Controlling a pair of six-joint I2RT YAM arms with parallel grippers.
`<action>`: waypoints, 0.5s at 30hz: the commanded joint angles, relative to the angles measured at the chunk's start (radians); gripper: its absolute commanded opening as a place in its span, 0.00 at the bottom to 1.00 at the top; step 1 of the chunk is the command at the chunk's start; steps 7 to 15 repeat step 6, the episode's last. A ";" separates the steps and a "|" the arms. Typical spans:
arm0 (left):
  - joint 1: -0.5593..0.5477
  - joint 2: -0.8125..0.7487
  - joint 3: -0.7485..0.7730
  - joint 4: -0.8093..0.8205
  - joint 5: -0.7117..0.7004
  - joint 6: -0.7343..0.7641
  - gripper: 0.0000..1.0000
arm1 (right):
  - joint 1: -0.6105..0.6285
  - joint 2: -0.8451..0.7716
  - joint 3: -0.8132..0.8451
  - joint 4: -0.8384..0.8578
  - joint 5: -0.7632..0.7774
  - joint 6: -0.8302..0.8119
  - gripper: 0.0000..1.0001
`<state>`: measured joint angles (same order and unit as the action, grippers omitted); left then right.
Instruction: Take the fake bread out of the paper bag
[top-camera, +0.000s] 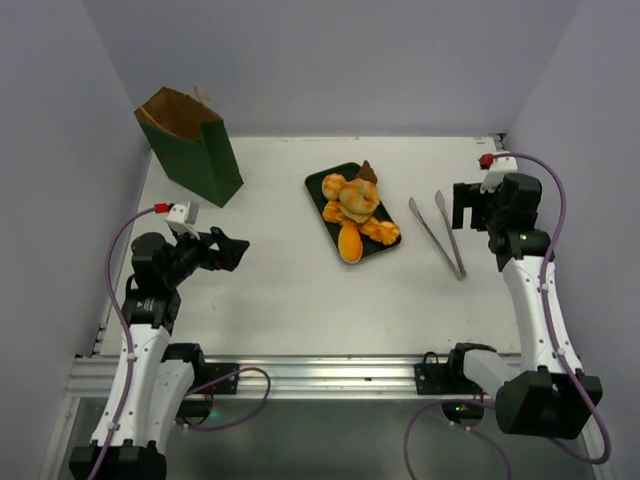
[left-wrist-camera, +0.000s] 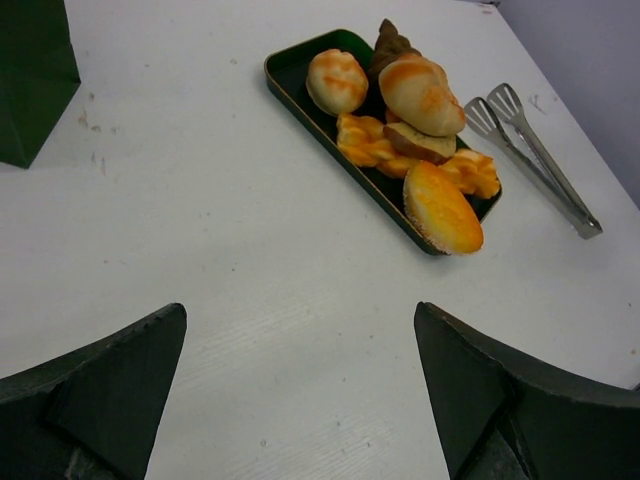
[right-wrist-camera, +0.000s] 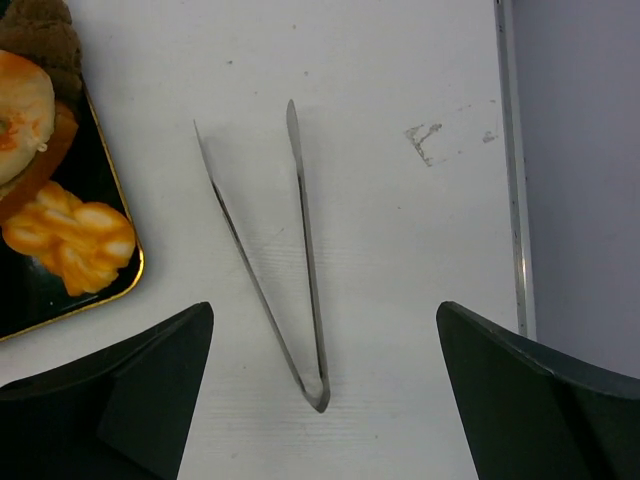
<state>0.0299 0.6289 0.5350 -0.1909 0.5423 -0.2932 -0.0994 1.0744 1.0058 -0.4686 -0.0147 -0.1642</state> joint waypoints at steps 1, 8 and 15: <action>-0.007 -0.014 -0.003 0.001 -0.048 0.032 1.00 | -0.005 -0.047 0.028 -0.053 0.044 0.081 0.99; -0.008 -0.035 -0.012 -0.013 -0.079 0.037 1.00 | -0.005 -0.149 -0.062 0.018 0.045 0.054 0.99; -0.008 -0.035 -0.012 -0.013 -0.079 0.037 1.00 | -0.005 -0.149 -0.062 0.018 0.045 0.054 0.99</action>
